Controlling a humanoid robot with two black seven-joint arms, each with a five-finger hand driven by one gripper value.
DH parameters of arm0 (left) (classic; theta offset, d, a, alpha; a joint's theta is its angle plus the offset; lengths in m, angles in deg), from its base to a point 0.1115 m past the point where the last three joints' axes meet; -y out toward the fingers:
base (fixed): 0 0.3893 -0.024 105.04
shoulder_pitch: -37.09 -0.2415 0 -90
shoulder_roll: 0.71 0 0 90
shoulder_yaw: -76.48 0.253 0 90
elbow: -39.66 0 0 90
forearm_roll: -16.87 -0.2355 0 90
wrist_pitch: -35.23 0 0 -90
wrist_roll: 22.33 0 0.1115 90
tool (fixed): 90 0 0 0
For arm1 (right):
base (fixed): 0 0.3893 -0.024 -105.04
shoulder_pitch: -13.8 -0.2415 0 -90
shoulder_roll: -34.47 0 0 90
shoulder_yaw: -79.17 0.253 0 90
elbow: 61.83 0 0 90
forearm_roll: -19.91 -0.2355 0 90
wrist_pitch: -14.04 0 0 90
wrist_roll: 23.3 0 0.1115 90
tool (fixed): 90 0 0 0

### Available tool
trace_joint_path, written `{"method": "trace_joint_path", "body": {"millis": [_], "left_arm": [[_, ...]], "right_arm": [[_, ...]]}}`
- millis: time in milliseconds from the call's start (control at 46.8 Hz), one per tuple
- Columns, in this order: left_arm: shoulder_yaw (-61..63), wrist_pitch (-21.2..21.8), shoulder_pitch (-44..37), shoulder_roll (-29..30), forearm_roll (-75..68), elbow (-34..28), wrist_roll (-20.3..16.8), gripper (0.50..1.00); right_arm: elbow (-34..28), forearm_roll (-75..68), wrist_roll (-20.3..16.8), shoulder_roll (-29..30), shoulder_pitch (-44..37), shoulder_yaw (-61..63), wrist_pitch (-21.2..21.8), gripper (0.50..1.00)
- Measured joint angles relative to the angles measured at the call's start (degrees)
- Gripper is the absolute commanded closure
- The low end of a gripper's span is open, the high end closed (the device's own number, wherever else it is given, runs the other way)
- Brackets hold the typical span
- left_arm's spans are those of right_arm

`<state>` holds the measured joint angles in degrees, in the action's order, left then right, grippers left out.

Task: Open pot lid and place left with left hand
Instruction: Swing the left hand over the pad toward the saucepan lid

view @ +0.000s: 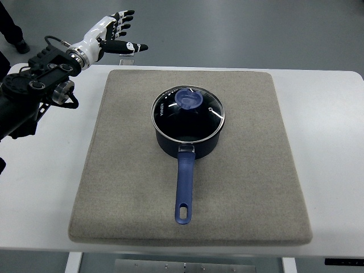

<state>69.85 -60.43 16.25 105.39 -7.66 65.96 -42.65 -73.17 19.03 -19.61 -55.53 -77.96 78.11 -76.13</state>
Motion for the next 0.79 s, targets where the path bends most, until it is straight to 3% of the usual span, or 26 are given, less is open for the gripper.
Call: {"method": "trace_joint_path", "body": {"millis": [256, 513, 662, 790], "left_arm": [[7.0, -13.7, 9.6, 7.7, -8.9, 8.4, 0.4, 0.521], [10.1, -15.2, 14.7, 11.0, -29.2, 13.5, 0.0, 0.523], [10.2, -15.4, 16.3, 12.5, -40.8, 19.5, -0.9, 0.525], [10.0, -15.3, 17.2, 12.8, -51.8, 23.4, -5.4, 0.525]], "right_arm": [[0.0, 0.0, -0.1, 0.0, 0.0, 0.0, 0.0, 0.583], [0.0, 0.0, 0.0, 0.0, 0.0, 0.0, 0.0, 0.583], [0.0, 0.0, 0.0, 0.0, 0.0, 0.0, 0.0, 0.583], [0.0, 0.0, 0.0, 0.0, 0.0, 0.0, 0.0, 0.583]]}}
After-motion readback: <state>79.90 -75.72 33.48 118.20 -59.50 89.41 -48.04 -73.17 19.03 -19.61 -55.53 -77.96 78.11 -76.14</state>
